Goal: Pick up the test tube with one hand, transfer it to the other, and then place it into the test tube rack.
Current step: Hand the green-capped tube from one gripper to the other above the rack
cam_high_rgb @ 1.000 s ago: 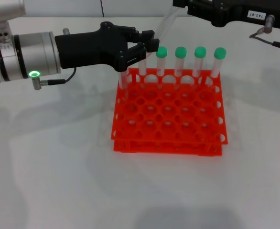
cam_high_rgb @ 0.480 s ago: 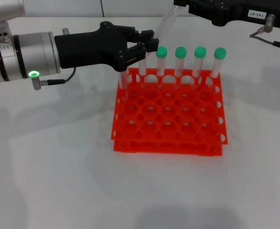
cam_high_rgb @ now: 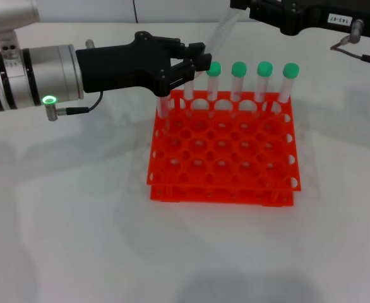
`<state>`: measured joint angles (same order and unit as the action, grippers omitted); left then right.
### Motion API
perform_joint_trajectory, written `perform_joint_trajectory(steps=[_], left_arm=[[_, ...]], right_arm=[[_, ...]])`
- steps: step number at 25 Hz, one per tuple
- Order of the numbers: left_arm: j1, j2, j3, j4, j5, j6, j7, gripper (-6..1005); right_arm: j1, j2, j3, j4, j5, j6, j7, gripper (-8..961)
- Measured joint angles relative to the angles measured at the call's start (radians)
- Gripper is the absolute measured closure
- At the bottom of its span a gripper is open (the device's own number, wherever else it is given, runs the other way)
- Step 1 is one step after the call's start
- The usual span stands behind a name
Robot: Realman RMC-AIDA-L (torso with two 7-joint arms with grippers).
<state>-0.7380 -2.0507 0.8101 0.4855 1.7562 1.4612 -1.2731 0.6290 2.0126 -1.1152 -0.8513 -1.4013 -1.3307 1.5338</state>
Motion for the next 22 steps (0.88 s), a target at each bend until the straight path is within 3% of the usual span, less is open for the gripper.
perform_joint_trajectory(steps=[4,12,17,20,22], left_arm=[[0.013,-0.011,-0.005,0.001,-0.016,-0.022,0.000,766],[0.014,-0.011,-0.001,0.002,-0.021,-0.045,-0.052,760],[0.014,-0.011,0.000,0.002,-0.020,-0.046,-0.063,536],[0.016,-0.011,0.000,0.002,-0.014,-0.042,-0.066,292],[0.021,-0.011,0.002,0.005,-0.013,-0.040,-0.072,231]], right_arm=[[0.000,0.000,0.000,0.000,0.000,0.000,0.002,665],[0.000,0.000,0.000,0.000,-0.002,-0.002,0.010,675],[-0.002,0.000,0.000,-0.002,-0.002,-0.004,0.010,678],[-0.005,0.000,0.000,-0.004,-0.002,-0.004,0.010,679],[-0.008,0.000,0.000,-0.005,-0.002,-0.004,0.010,680]])
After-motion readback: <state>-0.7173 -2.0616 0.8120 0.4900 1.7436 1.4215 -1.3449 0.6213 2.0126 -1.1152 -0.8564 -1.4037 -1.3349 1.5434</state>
